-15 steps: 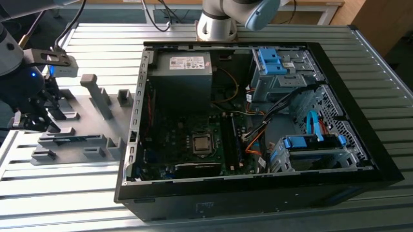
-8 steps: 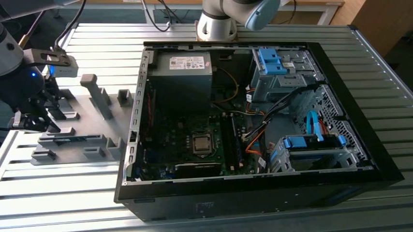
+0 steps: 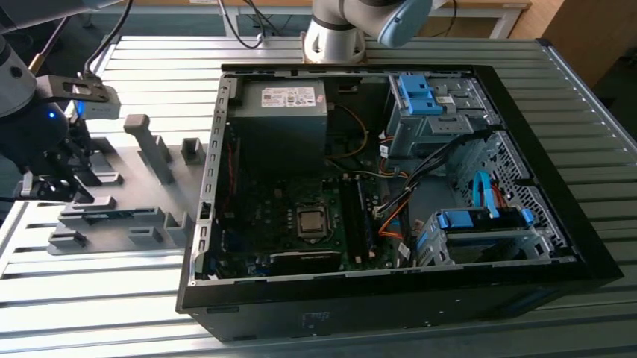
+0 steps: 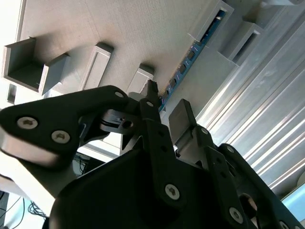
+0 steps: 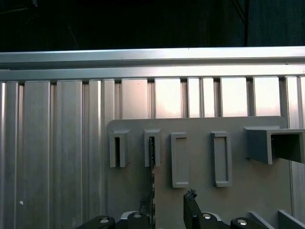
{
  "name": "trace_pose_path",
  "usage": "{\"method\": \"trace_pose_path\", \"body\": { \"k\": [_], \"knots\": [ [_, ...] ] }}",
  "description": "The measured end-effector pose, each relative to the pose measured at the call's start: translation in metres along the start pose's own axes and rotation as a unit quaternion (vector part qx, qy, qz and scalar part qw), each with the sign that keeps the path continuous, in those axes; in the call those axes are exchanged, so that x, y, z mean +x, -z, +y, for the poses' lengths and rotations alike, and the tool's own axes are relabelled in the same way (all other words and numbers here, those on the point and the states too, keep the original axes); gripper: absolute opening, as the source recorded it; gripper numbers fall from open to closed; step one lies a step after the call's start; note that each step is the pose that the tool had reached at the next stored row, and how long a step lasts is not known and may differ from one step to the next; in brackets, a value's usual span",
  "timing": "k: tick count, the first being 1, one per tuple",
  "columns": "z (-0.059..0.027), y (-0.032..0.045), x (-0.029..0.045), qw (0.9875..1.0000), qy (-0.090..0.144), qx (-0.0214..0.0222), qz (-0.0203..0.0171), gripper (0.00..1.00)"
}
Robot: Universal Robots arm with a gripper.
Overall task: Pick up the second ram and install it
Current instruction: 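Pick up the second ram and move it above second insertion slot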
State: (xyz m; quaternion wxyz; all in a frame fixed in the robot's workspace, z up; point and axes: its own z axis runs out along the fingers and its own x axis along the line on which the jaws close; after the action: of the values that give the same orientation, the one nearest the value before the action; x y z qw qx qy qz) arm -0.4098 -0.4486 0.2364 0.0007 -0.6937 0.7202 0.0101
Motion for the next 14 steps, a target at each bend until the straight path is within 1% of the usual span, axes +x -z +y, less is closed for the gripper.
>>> {"method": "trace_pose_path", "body": {
  "k": [1,2,3,4,14],
  "knots": [
    [0.0000,0.0000,0.0000,1.0000,0.000,0.0000,0.0000,0.40],
    [0.0000,0.0000,0.0000,1.0000,0.000,0.0000,0.0000,0.34],
    [0.0000,0.0000,0.0000,1.0000,0.000,0.0000,0.0000,0.34],
    [0.0000,0.0000,0.0000,1.0000,0.000,0.0000,0.0000,0.27],
    [0.0000,0.0000,0.0000,1.0000,0.000,0.0000,0.0000,0.27]
  ]
}}
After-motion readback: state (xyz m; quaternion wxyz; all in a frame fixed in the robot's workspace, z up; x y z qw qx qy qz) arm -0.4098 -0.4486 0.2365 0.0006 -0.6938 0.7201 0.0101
